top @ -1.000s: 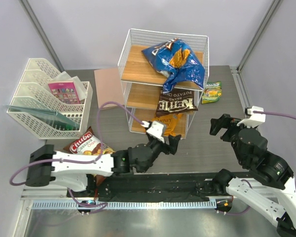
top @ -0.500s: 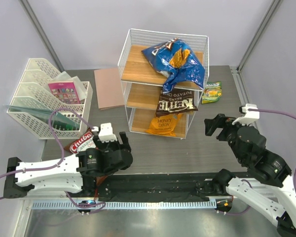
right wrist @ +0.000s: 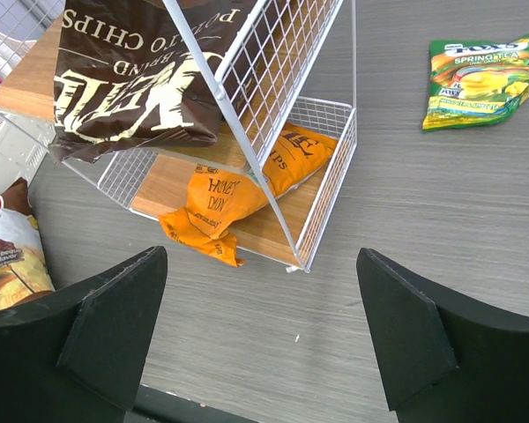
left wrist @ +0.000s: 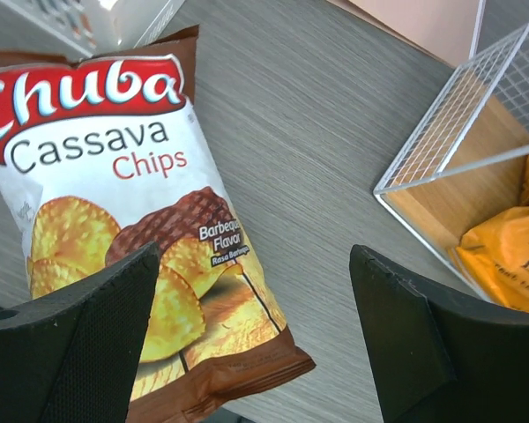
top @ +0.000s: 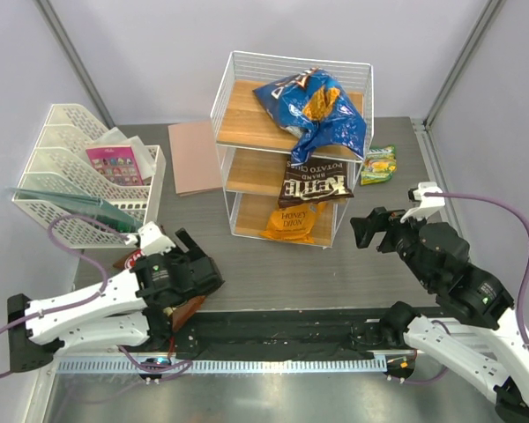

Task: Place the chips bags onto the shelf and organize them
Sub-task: Adjust the potato chip at the center of the board.

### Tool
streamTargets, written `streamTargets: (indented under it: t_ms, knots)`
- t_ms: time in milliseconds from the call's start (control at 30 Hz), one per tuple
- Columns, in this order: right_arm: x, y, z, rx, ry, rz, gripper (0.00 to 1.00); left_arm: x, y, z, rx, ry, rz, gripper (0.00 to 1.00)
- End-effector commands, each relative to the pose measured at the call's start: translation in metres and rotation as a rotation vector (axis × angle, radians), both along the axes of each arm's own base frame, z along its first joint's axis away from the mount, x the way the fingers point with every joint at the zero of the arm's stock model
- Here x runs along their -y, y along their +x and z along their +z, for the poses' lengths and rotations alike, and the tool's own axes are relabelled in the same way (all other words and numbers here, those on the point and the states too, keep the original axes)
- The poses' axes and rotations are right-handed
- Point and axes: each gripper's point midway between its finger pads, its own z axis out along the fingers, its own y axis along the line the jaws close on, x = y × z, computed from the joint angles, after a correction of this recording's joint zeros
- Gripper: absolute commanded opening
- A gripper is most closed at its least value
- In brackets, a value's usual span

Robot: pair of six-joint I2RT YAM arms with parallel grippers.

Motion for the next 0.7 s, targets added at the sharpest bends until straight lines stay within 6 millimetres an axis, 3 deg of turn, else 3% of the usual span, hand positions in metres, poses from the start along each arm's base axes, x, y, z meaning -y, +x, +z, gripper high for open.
streamTargets:
  t_ms: [0, 200, 267, 433, 567, 667]
  knots:
    - [-0.001, 0.006, 0.012, 0.047, -0.019, 0.005, 0.95, -0.06, -0.025, -0.007, -0.082, 0.097, 0.126, 0.88]
    - [0.002, 0.007, 0.018, 0.078, -0.029, -0.003, 0.96, -0.057, -0.02, -0.025, -0.131, 0.121, 0.176, 0.88]
    - [0.006, 0.006, 0.024, 0.096, -0.033, -0.011, 0.96, -0.05, -0.013, -0.038, -0.155, 0.127, 0.191, 0.88]
    - [0.016, 0.004, 0.03, 0.119, -0.042, -0.041, 0.97, -0.054, -0.009, -0.072, -0.25, 0.16, 0.233, 0.89]
    - [0.016, 0.003, 0.025, 0.106, -0.046, -0.04, 0.97, -0.042, -0.002, -0.092, -0.266, 0.125, 0.195, 0.88]
    - [0.017, 0.002, 0.024, 0.103, -0.046, -0.042, 0.97, -0.031, 0.004, -0.095, -0.29, 0.152, 0.147, 0.86]
